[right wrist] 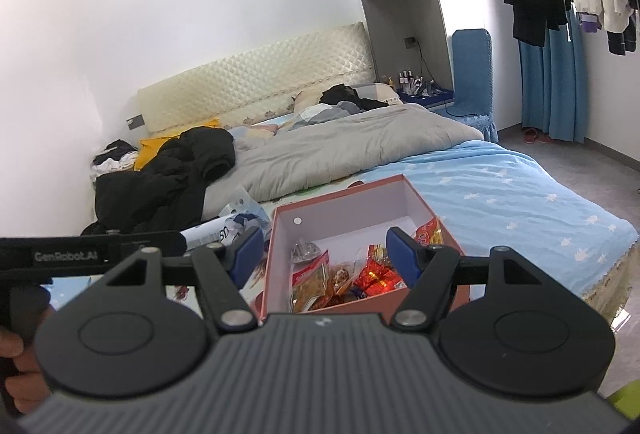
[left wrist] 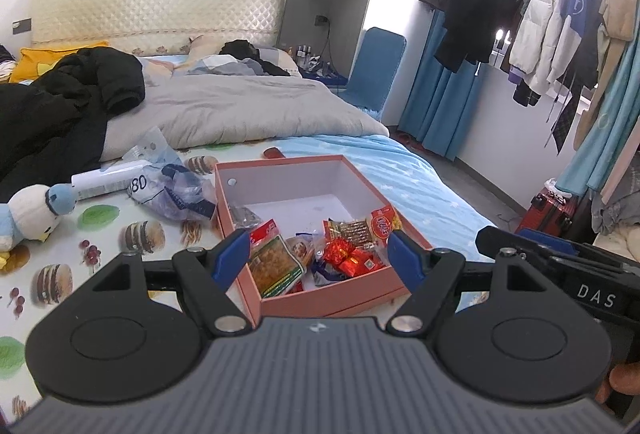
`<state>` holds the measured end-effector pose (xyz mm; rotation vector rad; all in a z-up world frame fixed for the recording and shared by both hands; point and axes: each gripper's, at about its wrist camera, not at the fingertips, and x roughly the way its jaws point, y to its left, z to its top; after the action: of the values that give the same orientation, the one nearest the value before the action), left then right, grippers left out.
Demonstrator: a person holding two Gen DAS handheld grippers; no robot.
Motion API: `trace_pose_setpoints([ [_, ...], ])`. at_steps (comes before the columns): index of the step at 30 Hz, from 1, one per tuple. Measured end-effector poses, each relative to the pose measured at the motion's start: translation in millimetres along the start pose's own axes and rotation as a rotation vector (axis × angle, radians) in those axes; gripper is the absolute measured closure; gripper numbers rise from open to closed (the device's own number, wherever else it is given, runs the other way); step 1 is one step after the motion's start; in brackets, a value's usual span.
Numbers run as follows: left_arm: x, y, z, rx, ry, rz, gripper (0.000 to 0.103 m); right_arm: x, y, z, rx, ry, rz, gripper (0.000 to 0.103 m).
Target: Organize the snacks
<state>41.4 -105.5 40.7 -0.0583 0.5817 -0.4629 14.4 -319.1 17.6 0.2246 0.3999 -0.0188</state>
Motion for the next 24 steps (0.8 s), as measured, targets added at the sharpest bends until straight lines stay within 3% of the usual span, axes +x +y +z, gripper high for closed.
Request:
trace_pose_setpoints([
  [24,-6.6,-7.6,4.8,0.036,0.014,-0.009,0.023,-9.9,3.2,-6.7,0.003,0.026,-0.034,0.033],
])
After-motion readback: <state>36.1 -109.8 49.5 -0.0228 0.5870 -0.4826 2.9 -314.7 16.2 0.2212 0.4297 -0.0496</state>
